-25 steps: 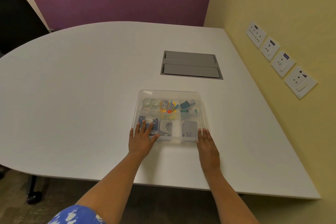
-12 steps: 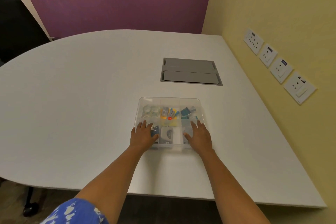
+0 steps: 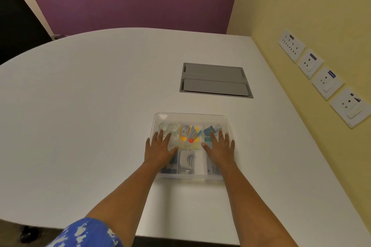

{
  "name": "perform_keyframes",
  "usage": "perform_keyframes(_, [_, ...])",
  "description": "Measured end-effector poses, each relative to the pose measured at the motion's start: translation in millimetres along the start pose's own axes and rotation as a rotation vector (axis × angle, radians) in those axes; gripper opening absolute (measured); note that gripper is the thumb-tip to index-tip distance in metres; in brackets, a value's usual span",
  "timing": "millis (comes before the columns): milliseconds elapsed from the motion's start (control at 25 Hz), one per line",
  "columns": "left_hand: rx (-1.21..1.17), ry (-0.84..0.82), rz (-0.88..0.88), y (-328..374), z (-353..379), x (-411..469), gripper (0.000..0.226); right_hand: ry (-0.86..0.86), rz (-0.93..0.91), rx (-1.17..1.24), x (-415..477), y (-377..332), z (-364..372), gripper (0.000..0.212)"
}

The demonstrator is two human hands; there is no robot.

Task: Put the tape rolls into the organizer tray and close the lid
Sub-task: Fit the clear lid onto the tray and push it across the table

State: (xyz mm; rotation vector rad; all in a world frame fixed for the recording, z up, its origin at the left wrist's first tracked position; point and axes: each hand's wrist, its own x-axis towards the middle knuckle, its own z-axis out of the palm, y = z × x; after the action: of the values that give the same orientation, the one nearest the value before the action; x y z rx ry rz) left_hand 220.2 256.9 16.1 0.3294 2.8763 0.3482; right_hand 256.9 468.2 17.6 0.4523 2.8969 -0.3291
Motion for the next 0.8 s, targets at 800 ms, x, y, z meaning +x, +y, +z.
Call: perform_keyframes(800, [-0.007,0.042,0.029,0.6,17.4,14.4,0.117,0.203,0.029,0.000,1.3,0.3,23.4,0.110])
